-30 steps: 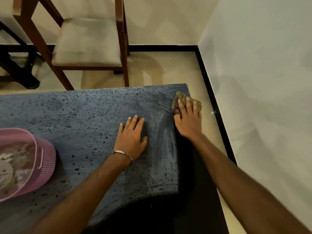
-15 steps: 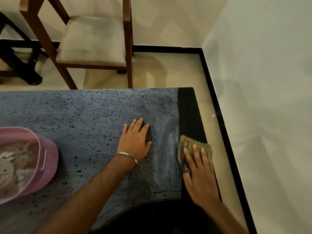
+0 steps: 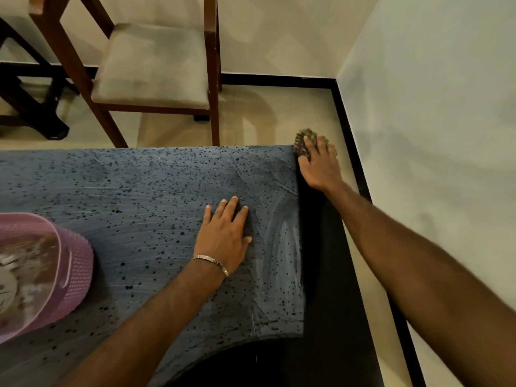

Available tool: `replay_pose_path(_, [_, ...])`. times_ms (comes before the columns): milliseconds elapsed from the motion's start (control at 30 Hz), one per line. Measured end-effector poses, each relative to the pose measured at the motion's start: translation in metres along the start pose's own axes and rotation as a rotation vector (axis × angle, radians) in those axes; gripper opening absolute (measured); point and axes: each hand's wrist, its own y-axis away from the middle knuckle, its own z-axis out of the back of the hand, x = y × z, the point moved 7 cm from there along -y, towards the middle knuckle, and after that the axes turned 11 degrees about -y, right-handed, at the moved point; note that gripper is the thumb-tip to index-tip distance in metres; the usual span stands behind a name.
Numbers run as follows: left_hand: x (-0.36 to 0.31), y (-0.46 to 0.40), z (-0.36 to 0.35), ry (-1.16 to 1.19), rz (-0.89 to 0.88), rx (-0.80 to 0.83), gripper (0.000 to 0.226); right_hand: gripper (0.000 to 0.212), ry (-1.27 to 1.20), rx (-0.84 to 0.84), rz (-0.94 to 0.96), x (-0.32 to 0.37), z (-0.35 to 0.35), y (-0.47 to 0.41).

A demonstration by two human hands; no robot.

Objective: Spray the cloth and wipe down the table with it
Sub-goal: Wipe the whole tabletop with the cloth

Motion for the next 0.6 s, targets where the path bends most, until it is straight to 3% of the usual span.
replay_pose_path(67, [0.0, 0.0, 0.001, -0.005, -0.001, -0.003, 0.066, 0.083, -0.014, -0.001, -0.005, 0.003, 0.003, -0.022])
replay_pose_path(233, [-0.001, 0.001, 0.001, 0.0, -0.007, 0.0, 0.067, 0.064, 0.065, -0.069, 0.055, 0.008, -0.006, 0.022])
replay_pose_path(500, [-0.001, -0.003, 0.003, -0.03, -0.007, 0.022, 0.068, 0.07, 0.146, 0.042, 0.248, 0.02, -0.071, 0.225])
replay_pose_path(600, [0.0, -0.002, 0.004, -0.025, -0.009, 0.025, 0.068, 0.083, 0.178, 0.111, 0.275, 0.005, -0.107, 0.316])
